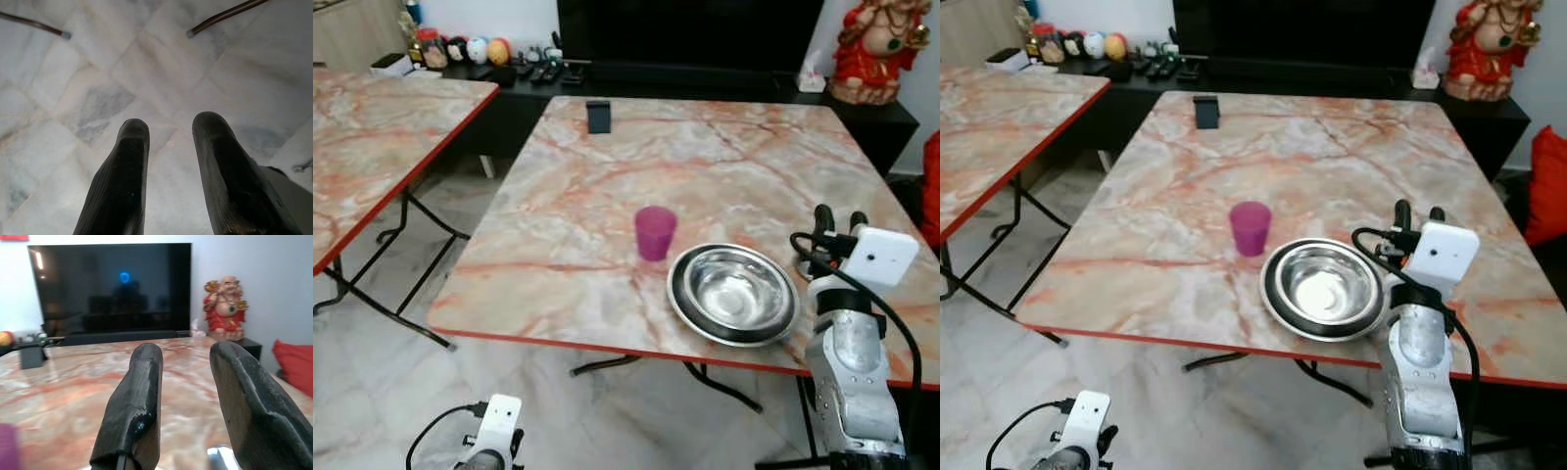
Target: Setting the table
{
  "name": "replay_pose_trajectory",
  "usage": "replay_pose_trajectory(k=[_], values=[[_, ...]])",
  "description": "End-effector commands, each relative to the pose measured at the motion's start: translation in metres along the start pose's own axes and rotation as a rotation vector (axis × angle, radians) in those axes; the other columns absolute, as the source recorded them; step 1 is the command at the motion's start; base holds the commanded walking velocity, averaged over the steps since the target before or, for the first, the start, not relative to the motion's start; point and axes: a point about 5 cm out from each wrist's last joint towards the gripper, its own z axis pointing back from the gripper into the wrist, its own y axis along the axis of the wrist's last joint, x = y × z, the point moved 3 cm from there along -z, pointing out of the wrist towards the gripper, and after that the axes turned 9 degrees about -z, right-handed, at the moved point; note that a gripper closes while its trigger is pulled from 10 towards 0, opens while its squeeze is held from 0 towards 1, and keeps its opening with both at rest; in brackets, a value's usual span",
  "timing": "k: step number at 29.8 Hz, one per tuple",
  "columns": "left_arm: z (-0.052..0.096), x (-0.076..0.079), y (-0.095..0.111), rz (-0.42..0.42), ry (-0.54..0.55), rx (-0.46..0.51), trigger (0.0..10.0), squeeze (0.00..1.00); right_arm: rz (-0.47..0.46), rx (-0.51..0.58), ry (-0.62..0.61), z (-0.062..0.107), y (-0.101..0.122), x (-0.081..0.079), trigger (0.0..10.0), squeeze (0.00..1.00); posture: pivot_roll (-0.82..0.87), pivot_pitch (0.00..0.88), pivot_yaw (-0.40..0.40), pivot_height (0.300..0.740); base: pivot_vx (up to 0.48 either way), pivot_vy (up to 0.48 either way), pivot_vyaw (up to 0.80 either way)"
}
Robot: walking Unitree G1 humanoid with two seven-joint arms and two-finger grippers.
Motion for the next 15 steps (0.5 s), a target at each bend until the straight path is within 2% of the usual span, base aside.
replay_pose_trajectory(k=[1,15], values=[[0.001,-0.0034,-0.0064,-0.006,0.007,-0.027,10.0,0.0,-0.002,0.015,0.009,-0.0019,0.0054,-0.005,10.0,0.0,0.01,0.0,0.0,0.74,0.0,0.401,0.0],[-0.001,-0.0039,0.0012,-0.003,0.012,-0.011,10.0,0.0,0.019,-0.007,0.025,-0.0072,0.0007,-0.0085,10.0,0.0,0.0,0.0,-0.01,0.74,0.0,0.397,0.0]])
